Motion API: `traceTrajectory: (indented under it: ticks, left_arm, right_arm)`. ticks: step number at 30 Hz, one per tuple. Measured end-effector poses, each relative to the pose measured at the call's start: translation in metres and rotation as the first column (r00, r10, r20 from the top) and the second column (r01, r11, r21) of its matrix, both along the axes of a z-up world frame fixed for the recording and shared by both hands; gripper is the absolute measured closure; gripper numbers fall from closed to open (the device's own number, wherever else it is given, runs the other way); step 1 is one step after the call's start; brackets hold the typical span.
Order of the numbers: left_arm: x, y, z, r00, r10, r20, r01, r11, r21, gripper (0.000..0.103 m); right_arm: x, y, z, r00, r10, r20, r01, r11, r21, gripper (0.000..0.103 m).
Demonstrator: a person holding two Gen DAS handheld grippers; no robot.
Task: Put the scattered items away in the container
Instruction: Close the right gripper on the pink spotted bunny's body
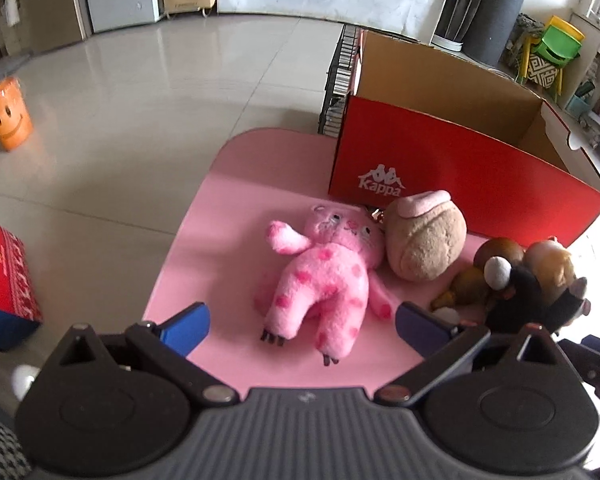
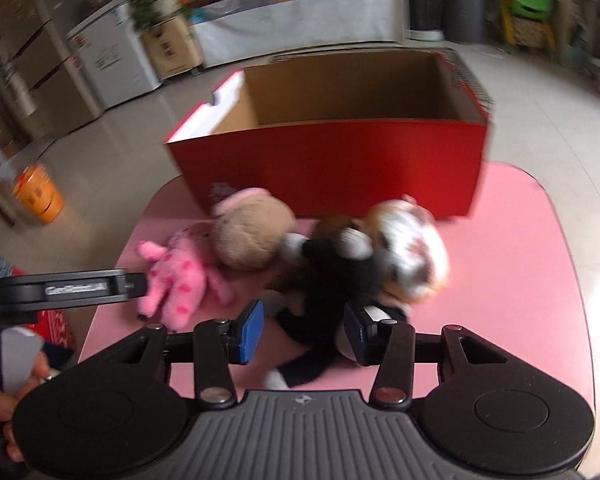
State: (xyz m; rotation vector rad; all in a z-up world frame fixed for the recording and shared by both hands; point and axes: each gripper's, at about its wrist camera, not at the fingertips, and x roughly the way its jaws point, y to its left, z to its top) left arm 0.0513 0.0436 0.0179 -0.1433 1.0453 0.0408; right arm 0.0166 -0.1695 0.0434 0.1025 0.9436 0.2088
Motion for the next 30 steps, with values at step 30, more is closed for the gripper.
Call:
traceTrajectory:
  ticks: [30]
  left_arm:
    - [0.061, 0.036, -0.058, 0.995, 0.043, -0.088, -0.056, 0.988, -0.143, 0.012]
  right_arm:
    - [0.087, 0.095, -0.077, 0.929, 0.349, -0.121, -0.341, 0.936, 0.084, 0.05]
